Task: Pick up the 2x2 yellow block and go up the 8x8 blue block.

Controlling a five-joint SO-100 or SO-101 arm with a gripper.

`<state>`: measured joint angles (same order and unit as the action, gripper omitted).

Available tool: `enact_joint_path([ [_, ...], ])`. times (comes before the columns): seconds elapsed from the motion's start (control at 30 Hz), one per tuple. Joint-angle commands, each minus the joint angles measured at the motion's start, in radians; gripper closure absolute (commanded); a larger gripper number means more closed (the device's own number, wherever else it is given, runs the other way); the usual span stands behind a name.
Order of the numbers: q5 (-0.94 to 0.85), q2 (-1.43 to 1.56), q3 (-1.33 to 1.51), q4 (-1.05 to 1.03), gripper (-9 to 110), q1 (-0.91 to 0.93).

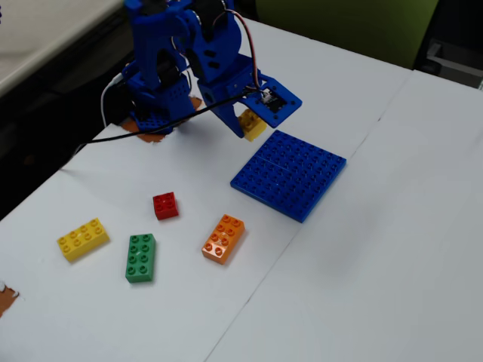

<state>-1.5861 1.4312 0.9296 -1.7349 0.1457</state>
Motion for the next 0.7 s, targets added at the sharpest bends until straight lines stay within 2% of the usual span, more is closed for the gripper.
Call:
enact_joint_path([
  [0.0, 0.018, -0.058, -0.115, 0.008, 101, -0.037],
  [0.4, 0.023, -0.201, -0.141, 0.195, 101, -0.141],
  [0.67, 0.018, -0.224, -0.138, 0.126, 101, -0.161],
])
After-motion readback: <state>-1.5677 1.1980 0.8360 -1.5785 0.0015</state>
